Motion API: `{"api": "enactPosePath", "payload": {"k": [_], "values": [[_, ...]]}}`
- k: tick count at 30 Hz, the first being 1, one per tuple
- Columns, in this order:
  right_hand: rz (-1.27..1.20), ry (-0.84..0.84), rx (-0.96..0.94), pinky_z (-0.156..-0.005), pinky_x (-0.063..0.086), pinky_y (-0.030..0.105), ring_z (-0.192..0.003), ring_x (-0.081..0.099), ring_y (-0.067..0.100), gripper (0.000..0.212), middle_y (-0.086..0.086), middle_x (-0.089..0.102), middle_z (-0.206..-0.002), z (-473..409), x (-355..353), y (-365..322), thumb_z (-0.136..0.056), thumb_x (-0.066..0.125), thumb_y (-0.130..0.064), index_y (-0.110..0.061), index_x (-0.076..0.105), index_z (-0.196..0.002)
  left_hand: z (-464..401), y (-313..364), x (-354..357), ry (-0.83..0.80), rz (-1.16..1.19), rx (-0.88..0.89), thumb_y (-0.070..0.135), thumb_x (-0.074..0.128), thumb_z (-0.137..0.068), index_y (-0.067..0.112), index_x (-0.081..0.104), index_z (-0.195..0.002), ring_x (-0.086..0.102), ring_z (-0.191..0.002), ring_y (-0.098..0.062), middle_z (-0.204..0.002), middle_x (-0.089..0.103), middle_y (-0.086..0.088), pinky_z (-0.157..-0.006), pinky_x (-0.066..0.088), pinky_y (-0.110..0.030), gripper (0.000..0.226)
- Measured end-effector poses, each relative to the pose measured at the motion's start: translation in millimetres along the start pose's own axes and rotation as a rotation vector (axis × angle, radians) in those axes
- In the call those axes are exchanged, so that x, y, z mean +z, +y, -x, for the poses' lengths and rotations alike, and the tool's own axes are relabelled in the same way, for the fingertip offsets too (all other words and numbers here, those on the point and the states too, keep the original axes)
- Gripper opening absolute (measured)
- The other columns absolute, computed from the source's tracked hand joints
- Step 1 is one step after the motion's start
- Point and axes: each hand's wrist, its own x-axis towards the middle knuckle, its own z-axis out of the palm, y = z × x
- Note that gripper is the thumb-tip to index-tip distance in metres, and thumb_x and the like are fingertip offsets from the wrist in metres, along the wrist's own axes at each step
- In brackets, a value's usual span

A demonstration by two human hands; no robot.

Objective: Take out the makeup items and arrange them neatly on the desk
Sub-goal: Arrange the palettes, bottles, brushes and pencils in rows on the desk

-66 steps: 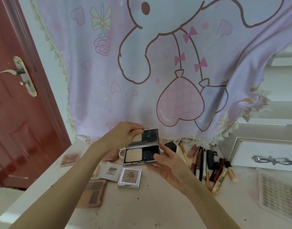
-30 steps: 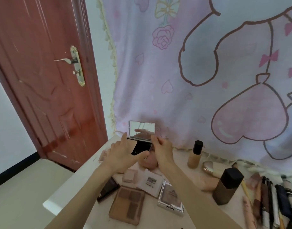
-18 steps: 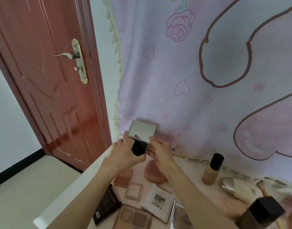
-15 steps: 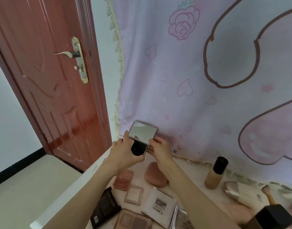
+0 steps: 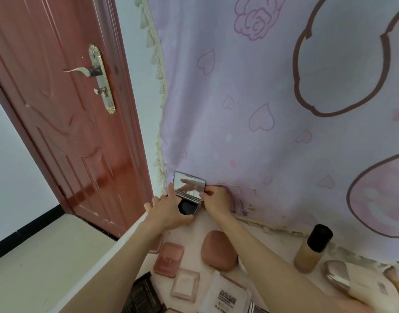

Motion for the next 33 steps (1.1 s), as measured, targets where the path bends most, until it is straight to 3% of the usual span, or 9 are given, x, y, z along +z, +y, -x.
{"api": "enactPosePath", "payload": {"k": [4, 8, 13, 18, 22, 25, 27, 29, 33], "values": [[0.016, -0.022, 0.021, -0.04, 0.03, 0.011, -0.048, 0.04, 0.005, 0.023, -0.003, 0.048, -0.051, -5.2, 2.8, 5.5, -0.086, 0.058, -0.014, -0.011, 0.062, -0.064, -3.6, -0.8, 3.1, 0.003, -0.016, -0.006, 0.059, 0.06, -0.07, 0.017, -0.007, -0.145, 0.03, -0.125, -0.032, -0.135, 0.042, -0.008, -0.101, 0.025, -0.043, 0.109], [-0.005, -0.021, 0.046, -0.039, 0.028, 0.015, -0.046, 0.036, 0.004, 0.04, -0.004, 0.042, -0.046, -8.8, 5.8, 9.9, -0.088, 0.057, -0.017, -0.015, 0.046, -0.049, -4.2, -2.7, 7.1, 0.054, -0.018, 0.002, 0.061, 0.06, -0.069, 0.016, 0.009, -0.142, 0.032, -0.123, -0.031, -0.133, 0.042, -0.009, -0.1, 0.026, -0.039, 0.1], [-0.013, 0.011, 0.059, -0.04, 0.026, 0.017, -0.044, 0.035, 0.007, 0.034, -0.002, 0.041, -0.045, -8.3, 7.4, 11.2, -0.087, 0.059, -0.019, -0.01, 0.053, -0.055, -7.2, -7.8, 12.6, 0.053, -0.018, -0.015, 0.065, 0.059, -0.066, 0.016, 0.009, -0.144, 0.031, -0.125, -0.03, -0.135, 0.041, -0.009, -0.102, 0.025, -0.039, 0.105], [0.016, 0.003, 0.084, -0.04, 0.029, 0.014, -0.051, 0.048, 0.011, 0.029, -0.003, 0.05, -0.048, -7.0, 5.0, 8.5, -0.086, 0.06, -0.025, -0.011, 0.064, -0.062, -6.5, -9.3, 14.8, 0.035, 0.036, -0.031, 0.065, 0.061, -0.066, 0.018, 0.005, -0.145, 0.027, -0.131, -0.029, -0.142, 0.034, -0.008, -0.104, 0.023, -0.04, 0.108], [0.001, -0.065, 0.078, -0.057, 0.046, 0.027, -0.06, 0.055, 0.018, 0.026, 0.009, 0.063, -0.064, -1.4, -3.5, 4.6, -0.087, 0.059, -0.021, -0.001, 0.069, -0.073, -2.2, -8.2, 9.8, 0.025, 0.042, -0.027, 0.065, 0.062, -0.069, 0.014, -0.005, -0.146, 0.027, -0.135, -0.028, -0.151, 0.023, -0.007, -0.111, 0.017, -0.046, 0.114], [0.042, -0.073, 0.022, -0.051, 0.037, 0.022, -0.06, 0.049, 0.016, 0.024, 0.006, 0.055, -0.062, 9.9, -15.8, 1.1, -0.087, 0.054, -0.015, -0.008, 0.058, -0.064, 6.5, -6.5, 6.9, 0.03, 0.014, 0.007, 0.065, 0.052, -0.078, 0.013, -0.01, -0.147, 0.007, -0.143, -0.025, -0.156, 0.007, -0.006, -0.113, 0.003, -0.052, 0.106], [0.044, -0.095, -0.002, -0.057, 0.037, 0.016, -0.076, 0.056, 0.018, 0.014, 0.004, 0.061, -0.078, 22.2, -27.2, -2.3, -0.088, 0.052, -0.014, -0.014, 0.064, -0.082, 17.3, -0.9, 4.0, 0.087, -0.001, 0.07, 0.06, 0.046, -0.085, 0.012, -0.002, -0.148, 0.001, -0.143, -0.026, -0.156, 0.006, -0.006, -0.113, 0.002, -0.05, 0.093], [0.079, -0.114, -0.016, -0.081, 0.04, 0.019, -0.105, 0.057, 0.02, 0.028, 0.009, 0.064, -0.112, 38.3, -39.8, -4.1, -0.092, 0.051, -0.015, -0.007, 0.062, -0.117, 34.1, 4.7, 1.7, 0.15, 0.018, 0.163, 0.049, 0.046, -0.091, 0.011, 0.011, -0.147, 0.003, -0.143, -0.027, -0.155, 0.012, -0.008, -0.114, 0.006, -0.046, 0.076], [0.155, -0.129, -0.093, -0.088, 0.036, 0.019, -0.114, 0.054, 0.018, 0.033, 0.006, 0.059, -0.127, 87.0, -67.9, 0.3, -0.096, 0.048, -0.019, -0.009, 0.057, -0.125, 82.6, 14.5, 2.7, 0.193, 0.111, 0.331, 0.032, 0.048, -0.094, 0.011, 0.03, -0.142, 0.019, -0.138, -0.023, -0.147, 0.028, -0.01, -0.111, 0.022, -0.037, 0.055]]}}
